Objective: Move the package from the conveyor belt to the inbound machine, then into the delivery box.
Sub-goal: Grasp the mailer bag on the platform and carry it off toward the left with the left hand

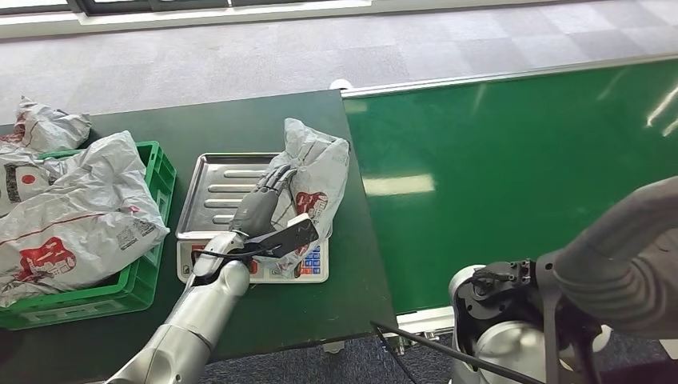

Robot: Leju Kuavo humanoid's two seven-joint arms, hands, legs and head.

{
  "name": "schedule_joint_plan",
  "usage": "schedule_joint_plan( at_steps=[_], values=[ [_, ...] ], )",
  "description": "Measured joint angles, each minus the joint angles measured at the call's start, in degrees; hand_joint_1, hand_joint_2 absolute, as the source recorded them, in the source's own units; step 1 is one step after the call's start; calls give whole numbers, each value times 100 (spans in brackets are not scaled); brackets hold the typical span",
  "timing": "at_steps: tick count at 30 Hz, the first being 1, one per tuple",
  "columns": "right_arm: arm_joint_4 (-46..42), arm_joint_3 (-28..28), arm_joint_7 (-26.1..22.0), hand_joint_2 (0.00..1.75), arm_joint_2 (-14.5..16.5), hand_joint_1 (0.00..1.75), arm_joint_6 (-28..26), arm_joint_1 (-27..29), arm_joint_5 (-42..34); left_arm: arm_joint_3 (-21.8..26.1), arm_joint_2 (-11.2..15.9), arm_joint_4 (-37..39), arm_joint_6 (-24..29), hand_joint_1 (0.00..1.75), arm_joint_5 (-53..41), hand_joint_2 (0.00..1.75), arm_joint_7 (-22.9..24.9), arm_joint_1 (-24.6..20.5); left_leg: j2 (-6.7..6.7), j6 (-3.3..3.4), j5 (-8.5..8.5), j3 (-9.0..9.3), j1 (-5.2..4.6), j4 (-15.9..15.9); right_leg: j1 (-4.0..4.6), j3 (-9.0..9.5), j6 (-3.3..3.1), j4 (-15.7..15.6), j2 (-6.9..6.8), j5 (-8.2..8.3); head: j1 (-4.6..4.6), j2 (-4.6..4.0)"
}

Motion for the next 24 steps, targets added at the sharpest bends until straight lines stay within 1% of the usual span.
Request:
schedule_joint_plan(
  at_steps=[9,13,20,24],
  values=[
    [356,276,2,175,2,0,8,-77,-95,-181,9,406,-522,1,-30,175,-226,-170,-17,4,1,12,-1,0,-3,28,6,0,-24,-5,-1,0],
    [434,328,2,175,2,0,8,-87,-71,-276,19,504,-754,175,-30,175,-292,-198,-21,5,1,18,-2,0,-6,36,7,0,-27,-5,1,0],
    [538,374,0,175,2,0,8,-93,122,-301,26,574,-940,175,195,175,-575,-205,-21,7,2,21,-2,0,-6,37,7,0,-27,-4,1,0],
    [590,378,0,175,2,0,8,-92,172,-307,25,577,-984,175,286,175,-627,-223,-21,6,3,22,-2,0,-6,36,7,0,-26,-4,1,0]
  ],
)
